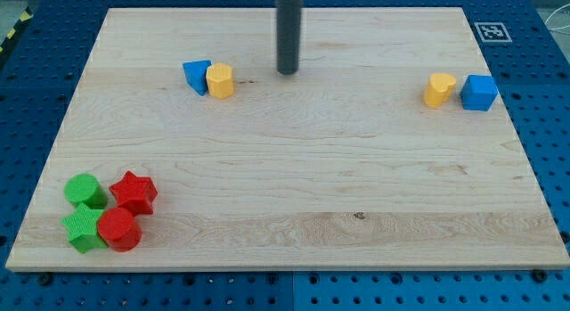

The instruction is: Move your arm separating blue triangle and yellow hexagon

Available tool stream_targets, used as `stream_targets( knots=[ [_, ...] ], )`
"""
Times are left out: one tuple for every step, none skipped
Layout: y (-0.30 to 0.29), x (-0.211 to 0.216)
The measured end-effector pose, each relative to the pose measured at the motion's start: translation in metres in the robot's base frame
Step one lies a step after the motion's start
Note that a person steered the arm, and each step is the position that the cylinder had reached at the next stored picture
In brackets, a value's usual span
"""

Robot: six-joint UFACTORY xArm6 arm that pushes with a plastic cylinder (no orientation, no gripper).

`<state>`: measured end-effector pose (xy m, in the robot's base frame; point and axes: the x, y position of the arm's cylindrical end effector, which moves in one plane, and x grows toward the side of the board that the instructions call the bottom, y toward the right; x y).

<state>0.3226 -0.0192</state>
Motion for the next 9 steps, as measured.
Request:
stream_targets(
  knots=[
    [-0.053,-0.007],
    [-0.120,-0.007],
    [-0.182,-0.003],
    [-0.201,0.024],
    [-0.199,0.037],
    [-0.187,0.034],
    [-0.169,0.030],
    [-0.131,0.035],
    [-0.088,0.044]
  ],
)
